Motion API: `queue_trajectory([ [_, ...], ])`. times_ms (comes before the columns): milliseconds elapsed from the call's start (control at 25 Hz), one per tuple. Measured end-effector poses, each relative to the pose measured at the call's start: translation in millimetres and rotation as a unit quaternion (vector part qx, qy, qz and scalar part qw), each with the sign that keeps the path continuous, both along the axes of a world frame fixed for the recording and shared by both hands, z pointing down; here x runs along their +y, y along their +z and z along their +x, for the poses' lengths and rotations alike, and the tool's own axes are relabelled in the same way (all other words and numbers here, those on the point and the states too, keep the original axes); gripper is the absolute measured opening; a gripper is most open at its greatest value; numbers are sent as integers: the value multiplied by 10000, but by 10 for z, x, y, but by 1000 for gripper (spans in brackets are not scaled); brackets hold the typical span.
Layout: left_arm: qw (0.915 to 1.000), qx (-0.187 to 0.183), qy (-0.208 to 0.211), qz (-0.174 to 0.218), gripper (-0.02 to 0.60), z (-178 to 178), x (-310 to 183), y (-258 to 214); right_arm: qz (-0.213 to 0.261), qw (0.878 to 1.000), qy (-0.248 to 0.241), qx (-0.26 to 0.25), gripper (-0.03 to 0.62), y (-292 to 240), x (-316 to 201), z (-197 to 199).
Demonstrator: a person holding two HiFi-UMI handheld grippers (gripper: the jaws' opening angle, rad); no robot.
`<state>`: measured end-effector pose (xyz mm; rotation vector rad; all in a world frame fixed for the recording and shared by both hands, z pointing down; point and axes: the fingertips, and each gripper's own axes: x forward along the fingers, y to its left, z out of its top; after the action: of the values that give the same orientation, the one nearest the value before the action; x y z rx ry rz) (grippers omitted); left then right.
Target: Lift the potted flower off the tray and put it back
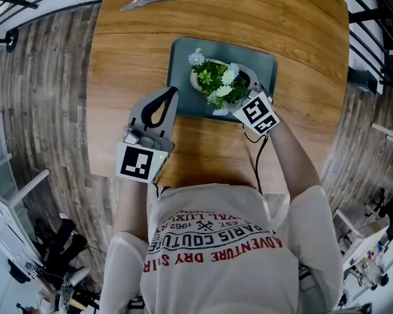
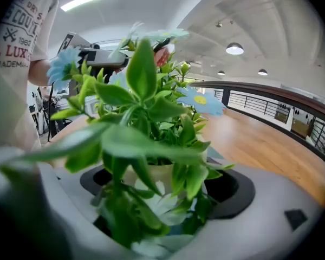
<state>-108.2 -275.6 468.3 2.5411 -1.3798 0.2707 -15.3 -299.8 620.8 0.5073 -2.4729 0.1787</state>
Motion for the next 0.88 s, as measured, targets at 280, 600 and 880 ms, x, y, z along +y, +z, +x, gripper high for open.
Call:
queue_trajectory([
  [280,9999,-67,121,5,12,100,-67,53,-171,9998,-59,-117,466,49,-15,-30],
  [600,9997,-132,174,142,12,182,5,-91,-72,9993,341,-131,466,-194,37,131],
  [880,9985,-212,154,473,12,226,197,-304,400,9939,887,-520,463,-841,167,444],
])
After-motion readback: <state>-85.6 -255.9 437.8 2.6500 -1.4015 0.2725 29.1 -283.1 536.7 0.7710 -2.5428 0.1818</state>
